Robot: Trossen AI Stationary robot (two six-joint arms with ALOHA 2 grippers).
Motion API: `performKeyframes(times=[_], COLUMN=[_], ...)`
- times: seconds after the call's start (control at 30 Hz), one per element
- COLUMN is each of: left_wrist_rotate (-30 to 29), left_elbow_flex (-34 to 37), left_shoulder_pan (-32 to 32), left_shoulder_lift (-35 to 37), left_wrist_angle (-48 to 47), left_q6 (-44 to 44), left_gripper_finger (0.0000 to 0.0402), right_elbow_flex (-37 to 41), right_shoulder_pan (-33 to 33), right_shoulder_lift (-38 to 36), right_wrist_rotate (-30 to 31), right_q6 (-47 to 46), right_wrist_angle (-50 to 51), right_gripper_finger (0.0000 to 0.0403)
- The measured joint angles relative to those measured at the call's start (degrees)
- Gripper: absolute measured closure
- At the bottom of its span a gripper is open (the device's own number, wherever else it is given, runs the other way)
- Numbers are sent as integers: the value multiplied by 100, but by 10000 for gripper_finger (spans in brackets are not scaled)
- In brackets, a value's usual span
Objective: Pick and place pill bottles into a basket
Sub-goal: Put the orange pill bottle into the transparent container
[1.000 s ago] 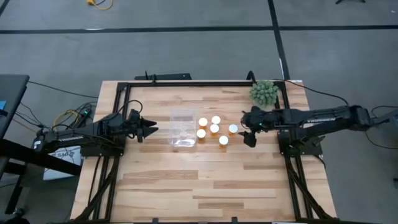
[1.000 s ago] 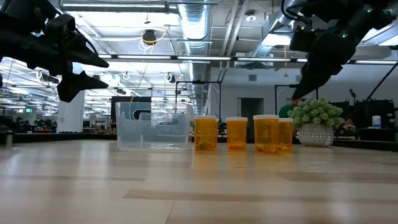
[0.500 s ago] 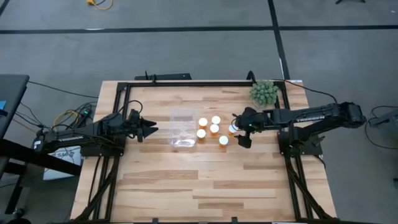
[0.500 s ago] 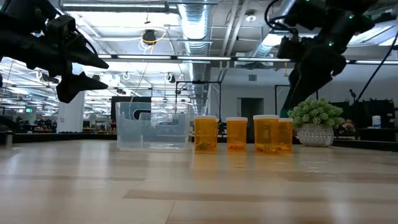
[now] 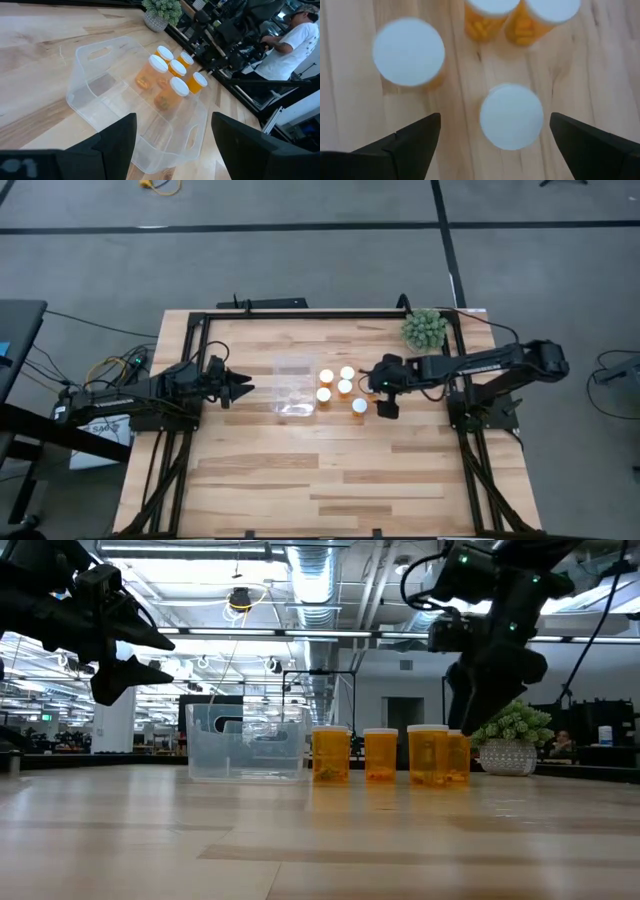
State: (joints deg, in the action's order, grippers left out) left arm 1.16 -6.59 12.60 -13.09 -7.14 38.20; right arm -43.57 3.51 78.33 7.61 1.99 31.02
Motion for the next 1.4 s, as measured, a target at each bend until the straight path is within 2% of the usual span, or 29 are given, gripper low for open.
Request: performKeyframes(times=[0.37, 0.97, 1.4], left_wrist_rotate=[-1, 1, 1], left_elbow_flex=[0, 0, 0], left_shoulder_pan=[0, 2, 2], left_shoulder_lift=[0, 0, 0], left_wrist_angle=[-4, -132, -256], left_q6=[-1, 12, 111], left_gripper_finger=[154, 154, 154], right_elbow_flex=[-19, -19, -19], right_shoulder_pan=[0, 310, 301], right_shoulder_lift=[434, 452, 452], right_wrist_rotate=[158, 156, 140], right_q6=[152, 158, 245], right_wrist_angle=[-27, -148, -148], right_gripper_finger=[35, 36, 98])
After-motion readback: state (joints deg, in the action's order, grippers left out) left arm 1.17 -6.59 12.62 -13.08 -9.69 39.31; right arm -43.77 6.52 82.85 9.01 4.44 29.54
